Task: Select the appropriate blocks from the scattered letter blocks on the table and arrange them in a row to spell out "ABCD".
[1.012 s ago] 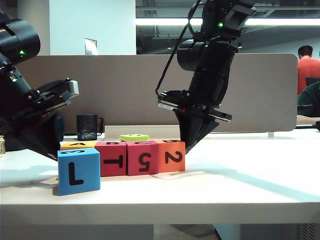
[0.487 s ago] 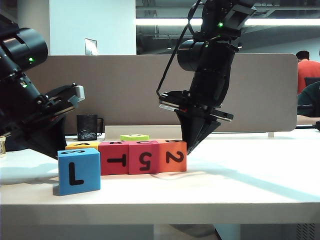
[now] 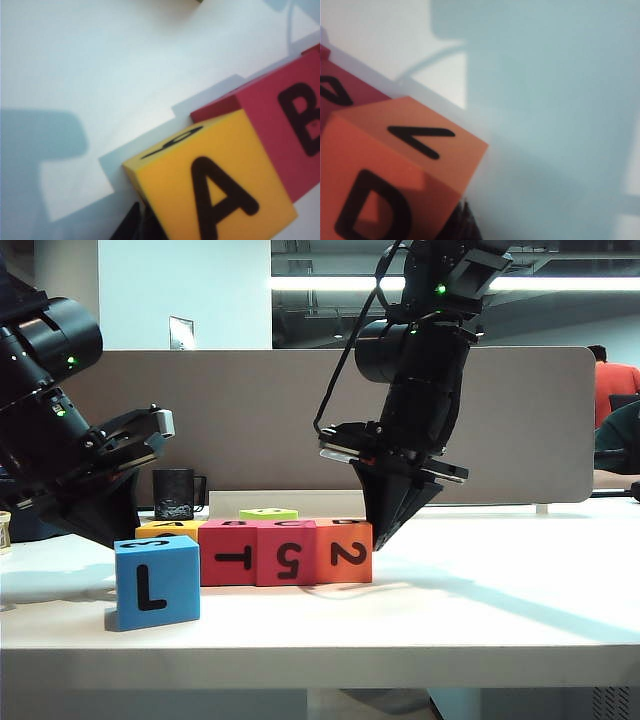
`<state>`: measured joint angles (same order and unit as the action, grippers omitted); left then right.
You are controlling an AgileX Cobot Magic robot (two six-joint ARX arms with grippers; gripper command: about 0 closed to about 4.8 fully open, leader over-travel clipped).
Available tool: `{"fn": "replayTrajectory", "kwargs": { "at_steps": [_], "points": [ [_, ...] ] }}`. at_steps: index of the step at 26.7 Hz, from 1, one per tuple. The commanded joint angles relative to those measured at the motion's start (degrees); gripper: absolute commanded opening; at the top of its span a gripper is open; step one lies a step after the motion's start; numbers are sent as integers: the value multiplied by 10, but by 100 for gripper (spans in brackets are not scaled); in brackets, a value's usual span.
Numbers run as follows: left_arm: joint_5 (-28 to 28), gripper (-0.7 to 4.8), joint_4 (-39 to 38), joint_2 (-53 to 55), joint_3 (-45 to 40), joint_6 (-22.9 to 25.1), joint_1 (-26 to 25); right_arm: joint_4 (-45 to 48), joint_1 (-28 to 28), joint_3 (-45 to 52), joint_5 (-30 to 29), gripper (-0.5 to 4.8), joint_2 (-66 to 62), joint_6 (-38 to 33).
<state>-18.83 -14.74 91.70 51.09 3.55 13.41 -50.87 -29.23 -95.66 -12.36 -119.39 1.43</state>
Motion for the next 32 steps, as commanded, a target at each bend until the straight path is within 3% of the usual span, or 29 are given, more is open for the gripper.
{"fn": "replayTrajectory", "kwargs": {
  "at_steps": [1,10,19,24,32],
  "points": [
    [-18,-6,31,5,4,5,3,16,-5,-2,-14,-4,1,-1],
    [-13,-6,48,24,5,5,3,18,-5,-2,-13,-4,1,-2],
    [46,-6,-24,24,54,11,2,14,-3,-3,-3,-4,2,-2],
    [47,-6,-55,23,54,24,2,14,-4,-3,0,-4,2,-2],
    [70,-6,-45,23,54,26,2,15,-4,-3,14,-4,2,-4]
  ]
}}
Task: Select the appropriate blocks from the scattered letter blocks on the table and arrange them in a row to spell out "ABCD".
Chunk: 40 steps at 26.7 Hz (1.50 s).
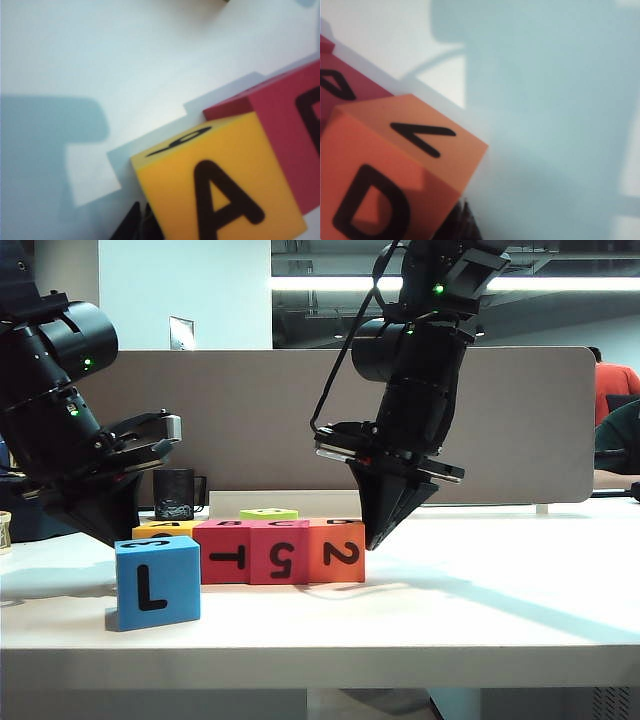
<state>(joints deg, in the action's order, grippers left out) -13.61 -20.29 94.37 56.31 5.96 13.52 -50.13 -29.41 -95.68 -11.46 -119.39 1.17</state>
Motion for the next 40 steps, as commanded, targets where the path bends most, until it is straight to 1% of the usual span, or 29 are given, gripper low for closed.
{"fn": "replayTrajectory", "kwargs": {
  "at_steps": [1,3,8,11,13,15,19,21,22,26,30,33,40],
  "points": [
    [25,-6,12,-3,2,2,1,8,-2,-3,10,-4,2,-2],
    [52,-6,13,-3,2,-4,1,9,-2,-3,21,-4,2,-7],
    [71,-6,13,-3,2,-5,0,10,-2,-3,31,-4,2,-10],
    [99,-6,11,-6,2,-6,0,9,-2,-3,62,-4,3,-9],
    [99,-6,6,-16,2,-6,0,9,-1,-3,87,-4,9,-9],
    [97,-6,7,-34,2,-6,0,12,-1,-3,99,-4,21,-7],
    [95,-6,10,-96,2,-4,0,34,-1,-3,101,-4,65,6],
    [95,-6,19,-150,1,2,0,54,-1,-3,101,-4,110,6],
    [95,-6,22,-185,0,12,0,64,-1,-3,101,-4,139,7],
    [93,-6,23,-255,0,11,0,74,-1,-3,102,-4,199,8],
    [94,-6,11,-340,0,14,0,58,-1,-1,105,-4,268,8],
    [94,-6,7,-376,-7,21,0,45,-1,1,110,-4,296,9],
    [99,-6,5,-443,-64,21,0,-9,-1,2,171,-4,359,23]
  ]
}}
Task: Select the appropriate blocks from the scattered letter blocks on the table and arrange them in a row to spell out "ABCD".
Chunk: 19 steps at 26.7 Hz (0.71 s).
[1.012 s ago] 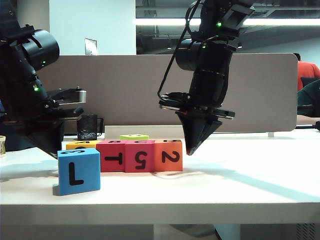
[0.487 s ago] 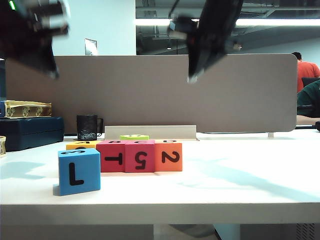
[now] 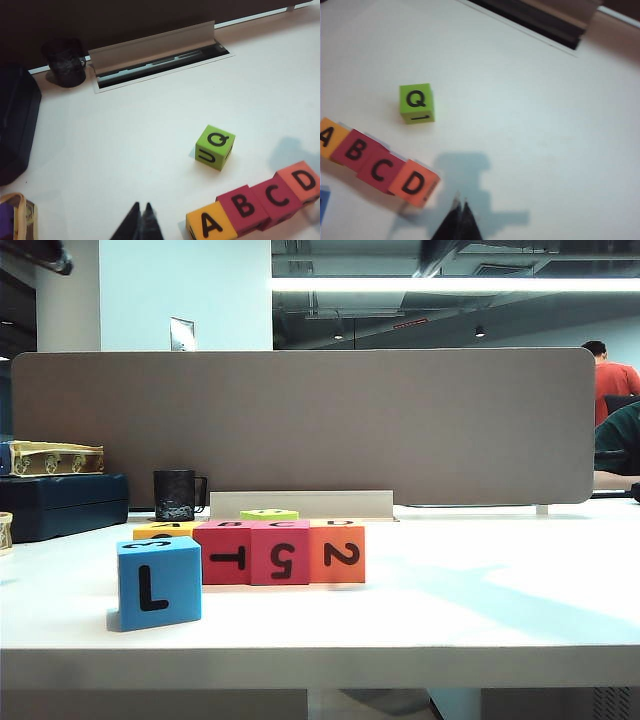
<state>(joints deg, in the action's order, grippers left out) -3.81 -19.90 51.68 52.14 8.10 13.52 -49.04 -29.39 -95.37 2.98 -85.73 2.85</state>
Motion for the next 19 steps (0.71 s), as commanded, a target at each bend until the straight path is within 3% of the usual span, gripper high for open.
{"fn": "replayTrajectory", "kwargs": {
  "at_steps": [1,8,12,19],
  "points": [
    [1,-6,1,-23,-33,-1,0,-27,-1,-2,31,-4,30,6],
    [0,-6,-13,-75,-118,-16,0,-82,0,-1,49,-4,92,2],
    [0,-6,-33,-98,-125,-26,0,-120,0,3,69,-4,116,2],
    [0,-6,-50,-118,-125,-26,0,-120,1,110,77,-4,214,-21]
  ]
}}
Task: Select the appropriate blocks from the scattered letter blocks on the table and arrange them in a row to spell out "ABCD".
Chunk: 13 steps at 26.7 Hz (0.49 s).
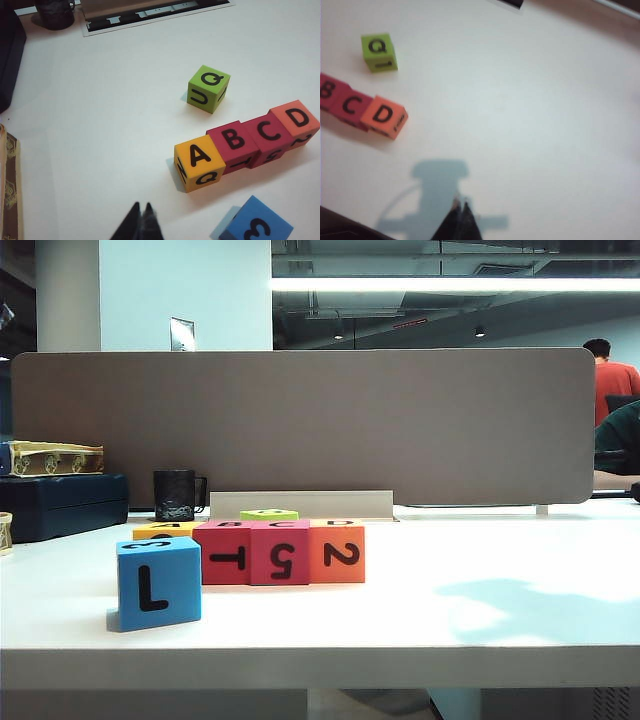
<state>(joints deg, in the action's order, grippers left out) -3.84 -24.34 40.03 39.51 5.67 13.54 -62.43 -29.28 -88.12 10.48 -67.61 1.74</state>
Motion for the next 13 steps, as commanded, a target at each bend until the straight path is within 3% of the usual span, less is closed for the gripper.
{"fn": "replayTrajectory", "kwargs": {
  "at_steps": [1,13],
  "points": [
    [-1,-6,-9,-2,1,-2,0,18,0,59,2,-4,50,-17],
    [-20,-6,-28,-4,1,-16,0,160,0,358,2,-4,268,-101]
  ]
}}
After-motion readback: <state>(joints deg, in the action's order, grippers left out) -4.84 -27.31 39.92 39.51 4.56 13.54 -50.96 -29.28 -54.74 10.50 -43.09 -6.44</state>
